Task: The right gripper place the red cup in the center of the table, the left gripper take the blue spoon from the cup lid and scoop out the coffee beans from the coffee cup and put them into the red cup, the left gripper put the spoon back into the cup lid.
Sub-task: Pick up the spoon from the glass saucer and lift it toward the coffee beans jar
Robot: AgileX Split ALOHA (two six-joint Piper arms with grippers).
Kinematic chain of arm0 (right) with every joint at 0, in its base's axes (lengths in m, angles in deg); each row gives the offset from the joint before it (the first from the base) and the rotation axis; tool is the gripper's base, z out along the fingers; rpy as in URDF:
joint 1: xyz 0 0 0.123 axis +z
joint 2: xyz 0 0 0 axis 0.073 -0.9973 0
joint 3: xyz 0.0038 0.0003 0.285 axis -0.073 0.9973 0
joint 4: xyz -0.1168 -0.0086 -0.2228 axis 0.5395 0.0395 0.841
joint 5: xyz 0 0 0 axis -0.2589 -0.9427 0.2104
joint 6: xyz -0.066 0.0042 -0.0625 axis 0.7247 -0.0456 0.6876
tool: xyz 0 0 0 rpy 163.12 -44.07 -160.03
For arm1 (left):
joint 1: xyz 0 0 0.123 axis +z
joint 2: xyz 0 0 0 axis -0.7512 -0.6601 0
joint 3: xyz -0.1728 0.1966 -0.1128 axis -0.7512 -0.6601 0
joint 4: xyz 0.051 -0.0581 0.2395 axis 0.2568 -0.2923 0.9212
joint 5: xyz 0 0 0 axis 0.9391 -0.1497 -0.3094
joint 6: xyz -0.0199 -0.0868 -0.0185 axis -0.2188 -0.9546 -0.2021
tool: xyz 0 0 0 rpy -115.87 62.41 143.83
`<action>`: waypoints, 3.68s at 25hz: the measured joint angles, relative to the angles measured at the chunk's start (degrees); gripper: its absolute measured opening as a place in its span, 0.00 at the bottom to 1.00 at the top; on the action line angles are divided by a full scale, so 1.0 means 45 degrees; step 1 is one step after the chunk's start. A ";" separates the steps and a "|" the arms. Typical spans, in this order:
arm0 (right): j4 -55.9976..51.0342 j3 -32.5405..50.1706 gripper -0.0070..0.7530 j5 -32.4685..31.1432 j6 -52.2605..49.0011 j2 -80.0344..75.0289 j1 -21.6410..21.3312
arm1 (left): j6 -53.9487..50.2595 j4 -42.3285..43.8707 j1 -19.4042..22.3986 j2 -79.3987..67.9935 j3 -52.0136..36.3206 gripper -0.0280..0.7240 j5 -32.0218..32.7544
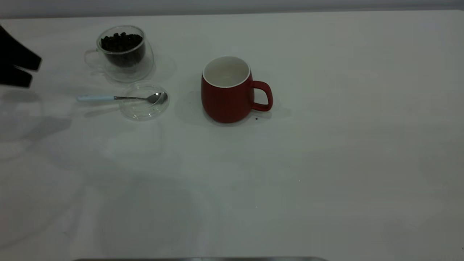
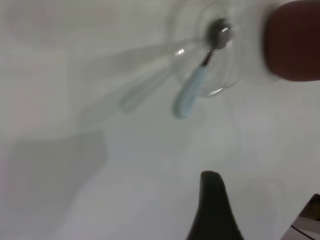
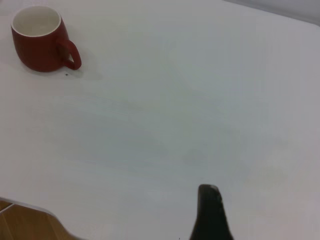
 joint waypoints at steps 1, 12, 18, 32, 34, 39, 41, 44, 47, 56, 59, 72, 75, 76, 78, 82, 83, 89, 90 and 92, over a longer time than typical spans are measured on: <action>0.0000 0.0000 0.76 0.0000 0.0000 0.0000 0.0000 | 0.0074 -0.0037 0.0000 -0.0199 0.0000 0.82 -0.0121; 0.0000 0.0000 0.76 0.0000 0.0000 0.0000 0.0000 | 0.1439 -0.2982 -0.0062 -0.2100 0.0110 0.82 -0.0348; 0.0000 0.0000 0.76 0.0000 0.0000 0.0000 0.0000 | 0.1781 -0.3501 -0.0246 -0.2759 0.0110 0.82 -0.0195; 0.0000 0.0000 0.76 0.0000 0.0000 0.0000 0.0000 | 0.2477 -0.4614 -0.1214 -0.3470 0.0124 0.82 -0.0074; 0.0000 0.0000 0.76 0.0000 0.0000 0.0000 0.0000 | 0.2578 -0.4659 -0.1256 -0.3470 0.0124 0.82 -0.0085; -0.0010 0.0000 0.76 0.0000 -0.0011 0.0000 0.0000 | 0.2921 -0.5128 -0.1312 -0.3470 0.0124 0.82 -0.0085; -0.0010 0.0000 0.76 0.0000 -0.0011 0.0000 0.0000 | 0.3101 -0.5181 -0.1312 -0.3470 0.0124 0.82 -0.0113; -0.0010 0.0000 0.76 0.0000 -0.0011 0.0000 0.0000 | 0.3194 -0.5206 -0.1312 -0.3470 0.0124 0.82 -0.0329; -0.0010 0.0000 0.76 0.0000 -0.0011 0.0000 0.0000 | 0.3220 -0.5229 -0.1312 -0.3470 0.0124 0.82 -0.0797; -0.0010 0.0000 0.76 0.0000 -0.0011 0.0000 0.0000 | 0.3825 -0.5248 -0.1312 -0.3470 0.0124 0.82 -0.1074; -0.0010 0.0000 0.76 0.0000 -0.0011 0.0000 0.0000 | 0.4198 -0.5278 -0.1312 -0.3470 0.0124 0.82 -0.1059; -0.0010 0.0000 0.76 0.0000 -0.0011 0.0000 0.0000 | 0.4600 -0.5243 -0.1312 -0.3470 0.0996 0.82 -0.0002; -0.0010 0.0000 0.76 0.0000 -0.0011 0.0000 0.0000 | 0.4321 -0.4953 -0.1312 -0.3470 0.1009 0.82 0.0127; -0.0010 0.0000 0.76 0.0000 -0.0011 0.0000 0.0000 | 0.4124 -0.4802 -0.1312 -0.3470 0.1009 0.82 0.0175; -0.0010 0.0000 0.76 0.0000 -0.0011 0.0000 0.0000 | 0.3764 -0.4399 -0.1312 -0.3470 0.1009 0.82 0.0207; -0.0010 0.0000 0.76 0.0000 -0.0011 0.0000 0.0000 | 0.3110 -0.3972 -0.1312 -0.3470 0.1009 0.82 0.0259; -0.0010 0.0000 0.76 0.0000 -0.0011 0.0000 0.0000 | 0.3018 -0.3969 -0.1312 -0.3470 0.1009 0.82 0.0258; -0.0010 0.0000 0.76 0.0000 -0.0011 0.0000 0.0000 | 0.2620 -0.3917 -0.1312 -0.3470 0.1009 0.82 -0.0113; -0.0010 0.0000 0.76 0.0000 -0.0011 0.0000 0.0000 | 0.2524 -0.3904 -0.1312 -0.3470 0.1009 0.82 -0.0128; -0.0010 0.0000 0.76 0.0000 -0.0011 0.0000 0.0000 | 0.2286 -0.3904 -0.1312 -0.3470 0.1009 0.82 -0.0128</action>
